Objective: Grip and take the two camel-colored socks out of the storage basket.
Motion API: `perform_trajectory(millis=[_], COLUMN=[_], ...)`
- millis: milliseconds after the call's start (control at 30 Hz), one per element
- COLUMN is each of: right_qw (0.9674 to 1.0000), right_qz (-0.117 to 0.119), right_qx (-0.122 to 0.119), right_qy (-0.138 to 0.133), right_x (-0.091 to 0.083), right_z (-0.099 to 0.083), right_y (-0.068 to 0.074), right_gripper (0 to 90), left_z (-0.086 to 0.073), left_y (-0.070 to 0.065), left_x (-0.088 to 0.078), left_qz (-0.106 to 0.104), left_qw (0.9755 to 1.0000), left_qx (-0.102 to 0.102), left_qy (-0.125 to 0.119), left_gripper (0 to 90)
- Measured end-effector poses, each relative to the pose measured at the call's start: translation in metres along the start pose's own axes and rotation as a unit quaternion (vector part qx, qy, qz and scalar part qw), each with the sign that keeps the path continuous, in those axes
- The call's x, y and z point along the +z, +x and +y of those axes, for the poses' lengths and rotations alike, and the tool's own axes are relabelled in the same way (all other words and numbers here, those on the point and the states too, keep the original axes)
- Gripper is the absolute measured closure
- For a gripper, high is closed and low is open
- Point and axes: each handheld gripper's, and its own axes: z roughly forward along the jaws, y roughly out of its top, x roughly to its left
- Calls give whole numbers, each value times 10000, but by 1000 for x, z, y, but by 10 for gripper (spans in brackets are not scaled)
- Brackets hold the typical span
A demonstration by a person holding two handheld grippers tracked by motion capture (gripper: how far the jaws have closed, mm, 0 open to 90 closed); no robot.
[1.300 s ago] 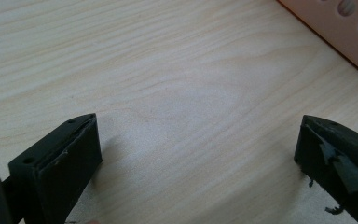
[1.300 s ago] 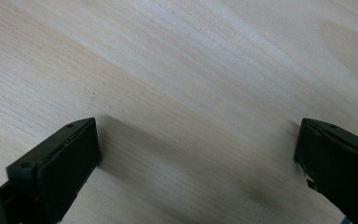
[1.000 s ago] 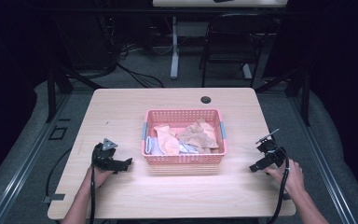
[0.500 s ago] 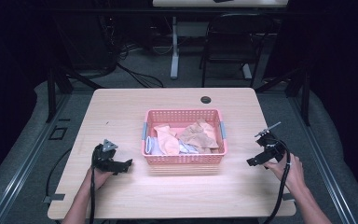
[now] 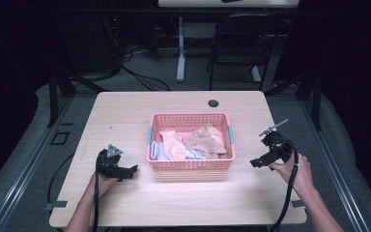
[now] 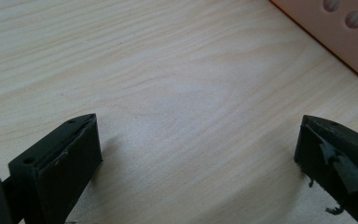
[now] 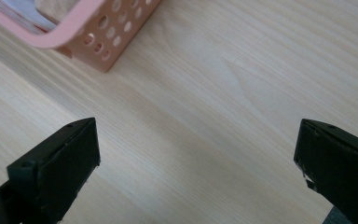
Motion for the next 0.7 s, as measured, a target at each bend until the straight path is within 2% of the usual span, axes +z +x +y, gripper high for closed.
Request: perform_trajectory(millis=[133, 167, 267, 400, 433, 533, 700], right_qw=[10000, 10000, 9999, 9998, 9996, 9993, 9989], right_qz=[36, 61, 85, 76, 159, 194, 226], right_qx=[-74, -22, -44, -55, -19, -7, -184], right_qy=[9, -71, -64, -179, -223, -306, -368], right_x=[-4, -6, -10, -17, -21, -23, -25], right_z=[4, 7, 9, 17, 22, 27, 44], right_y=[2, 4, 3, 4, 5, 6, 15], right_gripper=[0, 0, 0, 0, 0, 0, 0], left_z=[0, 0, 0, 0, 0, 0, 0], left_y=[0, 0, 0, 0, 0, 0, 0], left_x=[0, 0, 0, 0, 0, 0, 0], left_qz=[-2, -4, -4, -4, -2, -4, -4], left_qw=[10000, 10000, 10000, 10000, 10000, 10000, 10000], left_qx=[18, 15, -3, -5, 14, -1, -1], left_qy=[3, 2, 0, 2, 3, 3, 3], left_gripper=[2, 2, 2, 2, 2, 2, 2])
